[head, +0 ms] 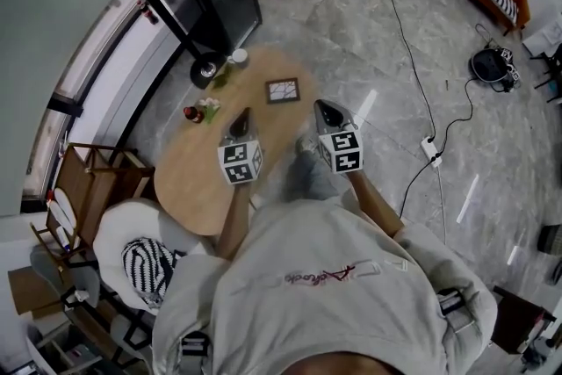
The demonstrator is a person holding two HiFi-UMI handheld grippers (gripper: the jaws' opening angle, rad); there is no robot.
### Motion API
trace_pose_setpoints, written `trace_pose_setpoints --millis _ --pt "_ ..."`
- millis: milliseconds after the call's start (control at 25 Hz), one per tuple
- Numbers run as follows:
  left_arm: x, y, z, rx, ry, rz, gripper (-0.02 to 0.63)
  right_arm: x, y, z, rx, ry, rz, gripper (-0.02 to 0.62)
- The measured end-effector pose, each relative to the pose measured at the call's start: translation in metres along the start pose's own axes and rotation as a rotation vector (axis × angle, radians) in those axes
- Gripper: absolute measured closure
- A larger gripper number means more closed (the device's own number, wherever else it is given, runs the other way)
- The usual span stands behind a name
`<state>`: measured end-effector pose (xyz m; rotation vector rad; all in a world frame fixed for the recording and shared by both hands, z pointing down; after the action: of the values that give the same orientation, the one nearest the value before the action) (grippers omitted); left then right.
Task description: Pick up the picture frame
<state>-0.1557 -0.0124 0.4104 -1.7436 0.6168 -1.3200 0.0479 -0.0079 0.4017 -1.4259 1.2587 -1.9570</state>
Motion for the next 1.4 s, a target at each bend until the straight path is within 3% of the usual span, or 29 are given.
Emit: trace_pose_setpoints --millis 840,1400 --pt "0.154 0.103 -0.044 -0.037 0.055 -0.042 0.603 0.144 0.099 0.102 0.007 0.062 -0.039 0.589" --pt "0.220 0.119 -0.074 -0.070 0.133 -0.092 0.604 0.222 0.121 0.152 0.009 0.114 -0.078 0.589"
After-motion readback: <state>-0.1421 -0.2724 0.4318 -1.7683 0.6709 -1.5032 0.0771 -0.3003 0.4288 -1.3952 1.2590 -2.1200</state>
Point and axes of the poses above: the fingertips, and each gripper's own axes: x forward along the fingers, z to its right, y out of its top, the point moved 4 cm from there along -x, backward along the fingers, and after that the axes turned 11 degrees about -z, right-handed, at the moved point
